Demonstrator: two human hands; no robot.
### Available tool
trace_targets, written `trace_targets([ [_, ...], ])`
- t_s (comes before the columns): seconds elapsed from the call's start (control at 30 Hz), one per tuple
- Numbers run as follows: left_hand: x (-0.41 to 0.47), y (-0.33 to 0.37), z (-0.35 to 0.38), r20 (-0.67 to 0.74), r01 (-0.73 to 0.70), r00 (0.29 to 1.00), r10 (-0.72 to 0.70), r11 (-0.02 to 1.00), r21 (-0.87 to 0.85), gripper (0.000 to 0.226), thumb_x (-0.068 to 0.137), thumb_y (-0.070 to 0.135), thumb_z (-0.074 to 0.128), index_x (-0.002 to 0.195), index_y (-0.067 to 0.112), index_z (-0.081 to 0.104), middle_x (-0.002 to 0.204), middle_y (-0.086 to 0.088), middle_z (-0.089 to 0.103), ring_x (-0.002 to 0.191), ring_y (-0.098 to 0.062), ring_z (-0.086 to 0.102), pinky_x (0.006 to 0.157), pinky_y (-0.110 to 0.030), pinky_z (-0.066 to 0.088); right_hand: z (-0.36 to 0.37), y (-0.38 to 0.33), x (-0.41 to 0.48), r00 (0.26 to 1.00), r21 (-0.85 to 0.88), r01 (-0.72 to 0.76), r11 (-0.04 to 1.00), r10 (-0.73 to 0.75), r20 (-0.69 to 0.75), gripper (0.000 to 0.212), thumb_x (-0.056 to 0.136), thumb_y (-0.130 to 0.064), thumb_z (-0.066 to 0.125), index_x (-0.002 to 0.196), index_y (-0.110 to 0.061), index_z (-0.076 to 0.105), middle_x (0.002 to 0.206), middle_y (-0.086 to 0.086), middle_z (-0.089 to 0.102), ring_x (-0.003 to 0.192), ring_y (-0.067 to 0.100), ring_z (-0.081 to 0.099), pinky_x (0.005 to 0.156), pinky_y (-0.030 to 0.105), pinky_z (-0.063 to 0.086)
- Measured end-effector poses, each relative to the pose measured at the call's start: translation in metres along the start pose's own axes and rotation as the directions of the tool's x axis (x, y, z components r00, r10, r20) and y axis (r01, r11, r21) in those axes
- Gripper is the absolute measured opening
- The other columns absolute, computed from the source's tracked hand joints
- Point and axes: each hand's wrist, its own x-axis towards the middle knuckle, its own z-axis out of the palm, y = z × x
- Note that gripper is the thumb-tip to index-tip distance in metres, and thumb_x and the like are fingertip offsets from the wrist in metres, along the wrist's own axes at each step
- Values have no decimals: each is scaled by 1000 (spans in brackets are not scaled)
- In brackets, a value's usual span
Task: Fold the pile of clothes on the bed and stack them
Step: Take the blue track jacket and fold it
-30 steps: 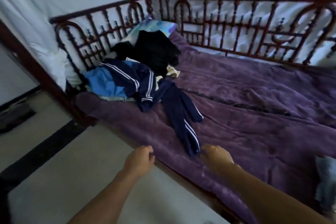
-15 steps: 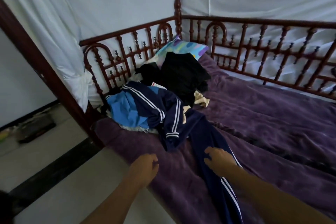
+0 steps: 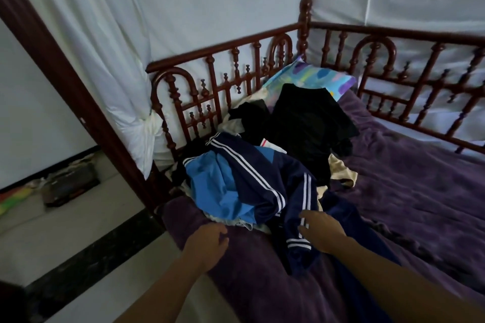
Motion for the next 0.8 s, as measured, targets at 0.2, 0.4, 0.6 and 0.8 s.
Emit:
trace_targets([
  [0.2, 93, -84, -35, 89, -68, 994, 69, 998, -8, 16, 91, 26, 55, 102, 19, 64, 85, 8, 58, 89, -11, 60, 85, -32, 49, 45, -63, 88, 984, 73, -174, 982, 170, 62, 38, 92, -37, 49, 128, -26, 51, 121, 4, 63, 106, 25, 60, 78, 33, 46],
  [0.4, 169, -124, -49, 222, -144, 966, 132, 989, 35, 23, 93, 28, 54, 113, 18, 61, 107, 3, 63, 101, -12, 58, 86, -24, 45, 79, -98, 128, 930, 165, -354, 921, 328, 164, 38, 90, -33, 51, 127, -24, 52, 122, 6, 62, 108, 27, 60, 80, 33, 47],
  [0.6, 223, -124, -31, 339, -198, 924, 179, 980, 22, 29, 94, 28, 54, 120, 16, 60, 115, 0, 63, 105, -13, 58, 90, -24, 45, 92, -76, 172, 869, 222, -494, 841, 475, 137, 45, 86, -29, 56, 130, -21, 49, 123, 10, 61, 110, 30, 59, 83, 36, 49],
  [0.8, 257, -127, 2, 351, -217, 918, 184, 975, 55, 38, 94, 28, 54, 131, 18, 52, 126, 0, 55, 113, -15, 54, 93, -29, 45, 120, -36, 233, 670, 366, -737, 569, 687, 282, 73, 84, -35, 67, 142, -5, 33, 142, 21, 40, 129, 40, 41, 99, 45, 40],
])
